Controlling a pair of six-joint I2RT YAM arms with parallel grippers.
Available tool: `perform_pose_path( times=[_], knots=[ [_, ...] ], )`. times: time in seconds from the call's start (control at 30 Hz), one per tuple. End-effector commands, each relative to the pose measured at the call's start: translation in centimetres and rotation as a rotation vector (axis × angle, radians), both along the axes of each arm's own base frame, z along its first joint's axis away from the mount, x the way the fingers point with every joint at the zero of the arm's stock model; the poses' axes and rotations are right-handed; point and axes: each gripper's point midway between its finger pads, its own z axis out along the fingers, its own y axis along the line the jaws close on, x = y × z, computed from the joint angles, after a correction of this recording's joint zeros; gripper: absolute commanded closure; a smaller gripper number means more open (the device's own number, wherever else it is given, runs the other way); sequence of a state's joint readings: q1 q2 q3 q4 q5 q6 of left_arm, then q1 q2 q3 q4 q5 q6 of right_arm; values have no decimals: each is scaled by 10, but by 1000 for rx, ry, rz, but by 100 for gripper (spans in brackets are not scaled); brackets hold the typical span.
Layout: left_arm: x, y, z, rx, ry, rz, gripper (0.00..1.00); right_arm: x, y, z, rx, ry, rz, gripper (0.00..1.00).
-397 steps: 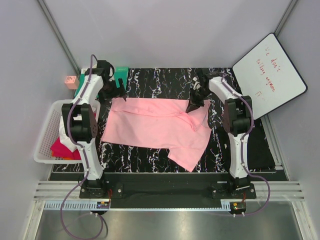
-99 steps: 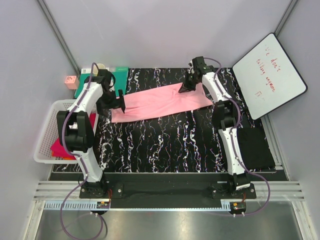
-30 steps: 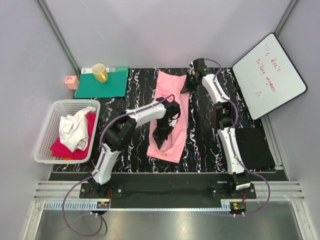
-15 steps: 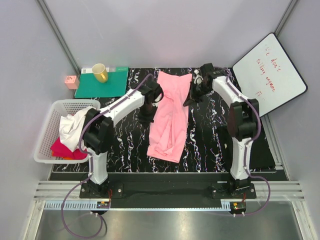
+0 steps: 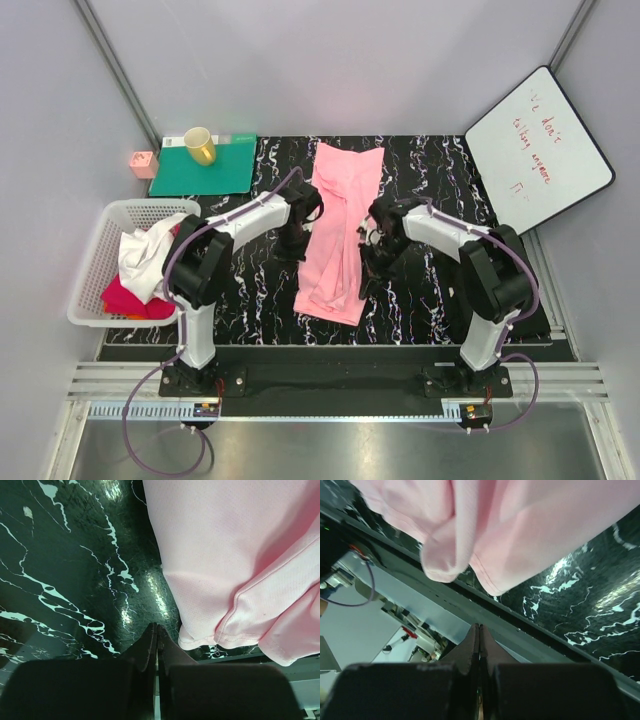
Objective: Fold and stack the t-shirts
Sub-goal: Rotate the tshirt 90 degrees
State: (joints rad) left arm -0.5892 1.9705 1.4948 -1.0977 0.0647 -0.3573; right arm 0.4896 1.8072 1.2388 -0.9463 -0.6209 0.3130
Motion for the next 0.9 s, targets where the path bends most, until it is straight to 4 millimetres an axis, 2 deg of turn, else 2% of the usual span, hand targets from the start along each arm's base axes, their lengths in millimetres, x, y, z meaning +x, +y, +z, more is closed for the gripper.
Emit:
perform_pose_path(
  times=[0.0,0.1,0.27,0.4,0.5,0.53,0.67,0.77,0.87],
  knots=[
    [10,-6,31,-80,-91,61,100,-30,-4,-7,-55,24,38,100],
    [12,-5,40,-95,-104,91,100,-42,-7,-24,-113,33,67,100],
    [11,-3,54,-106,-136,107,100,-42,-1,-47,-134,48,69,100],
    [5,6,59,-92,-152,98,100,-29,13,-41,-117,14,64,100],
    [-2,13,54,-72,-144,88,100,-22,21,-43,-128,1,63,100],
    [-5,16,52,-63,-138,83,100,-23,24,-52,-140,18,71,100],
    [-13,20,49,-64,-125,64,100,-20,39,-60,-149,28,92,100],
    [-13,25,48,-49,-137,52,100,-26,39,-76,-198,66,102,100],
    [-10,24,51,-56,-149,44,100,-37,21,-91,-322,114,114,100]
  ],
)
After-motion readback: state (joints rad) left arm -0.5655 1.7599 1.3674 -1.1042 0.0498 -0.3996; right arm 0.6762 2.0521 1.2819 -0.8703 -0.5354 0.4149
